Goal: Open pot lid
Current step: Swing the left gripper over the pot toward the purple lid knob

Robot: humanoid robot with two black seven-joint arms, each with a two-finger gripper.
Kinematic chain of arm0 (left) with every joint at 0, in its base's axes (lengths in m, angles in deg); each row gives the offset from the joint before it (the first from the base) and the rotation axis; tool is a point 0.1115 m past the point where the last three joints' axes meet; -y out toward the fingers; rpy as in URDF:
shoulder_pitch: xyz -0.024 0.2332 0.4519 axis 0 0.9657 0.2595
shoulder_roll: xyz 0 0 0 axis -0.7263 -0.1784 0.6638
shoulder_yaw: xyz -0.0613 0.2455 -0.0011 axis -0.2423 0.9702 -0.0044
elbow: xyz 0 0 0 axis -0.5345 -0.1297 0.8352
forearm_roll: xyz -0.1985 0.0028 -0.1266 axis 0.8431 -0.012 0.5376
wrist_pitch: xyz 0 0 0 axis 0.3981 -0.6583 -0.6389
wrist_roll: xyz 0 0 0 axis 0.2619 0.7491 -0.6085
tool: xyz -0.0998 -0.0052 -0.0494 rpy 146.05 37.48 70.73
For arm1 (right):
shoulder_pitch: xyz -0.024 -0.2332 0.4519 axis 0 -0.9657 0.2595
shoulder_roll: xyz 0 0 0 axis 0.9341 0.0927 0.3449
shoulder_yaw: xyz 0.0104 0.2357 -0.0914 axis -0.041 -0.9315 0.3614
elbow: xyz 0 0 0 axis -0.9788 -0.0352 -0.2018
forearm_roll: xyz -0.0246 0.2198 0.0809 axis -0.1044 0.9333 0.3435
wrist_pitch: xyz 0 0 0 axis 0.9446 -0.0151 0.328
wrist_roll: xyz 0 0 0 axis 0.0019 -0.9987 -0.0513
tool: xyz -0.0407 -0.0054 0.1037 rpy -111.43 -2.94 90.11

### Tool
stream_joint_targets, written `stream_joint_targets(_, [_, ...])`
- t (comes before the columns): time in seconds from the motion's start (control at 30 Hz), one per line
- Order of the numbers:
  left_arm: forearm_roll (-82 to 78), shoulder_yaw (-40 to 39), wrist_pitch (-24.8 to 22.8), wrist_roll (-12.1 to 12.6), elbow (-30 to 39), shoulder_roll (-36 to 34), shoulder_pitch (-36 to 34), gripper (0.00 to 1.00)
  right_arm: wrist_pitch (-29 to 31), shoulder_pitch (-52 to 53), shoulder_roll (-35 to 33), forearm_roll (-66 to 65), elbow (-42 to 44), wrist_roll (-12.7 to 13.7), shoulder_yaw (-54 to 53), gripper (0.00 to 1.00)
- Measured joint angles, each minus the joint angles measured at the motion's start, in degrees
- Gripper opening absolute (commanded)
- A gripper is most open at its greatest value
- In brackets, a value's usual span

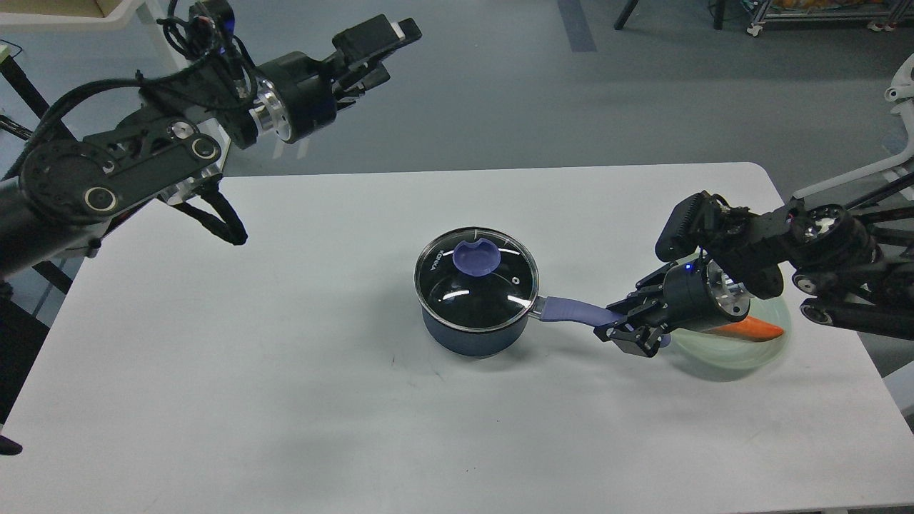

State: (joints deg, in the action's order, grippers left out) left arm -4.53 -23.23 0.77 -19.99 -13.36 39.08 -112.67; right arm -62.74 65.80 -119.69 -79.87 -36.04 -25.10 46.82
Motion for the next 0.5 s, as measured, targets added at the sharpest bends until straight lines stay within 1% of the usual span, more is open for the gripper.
stream_joint_targets(0.1, [-9.8, 1.4, 1.9, 0.5, 3.1, 0.1, 0.1, 0.99, 0.0, 0.1, 0.0, 0.0, 0.1, 0.1, 0.0, 0.35])
stream_joint_targets(0.33, [-35.8, 7.5, 4.9, 0.2, 3.8, 0.1, 0.3, 0.99, 0.2, 0.7, 0.5, 0.0, 0.3, 0.1, 0.0, 0.34])
stream_joint_targets(0.4, [-40.7, 9.4, 6.3, 0.1, 3.8, 0.2, 0.3, 0.99, 0.3, 0.8, 0.9, 0.0, 0.3, 0.1, 0.1, 0.34])
stream_joint_targets(0.5, [-43.8, 11.8, 8.5, 0.1, 3.4, 0.3, 0.3, 0.99, 0.3, 0.8, 1.1, 0.5, 0.3, 0.0, 0.1, 0.33])
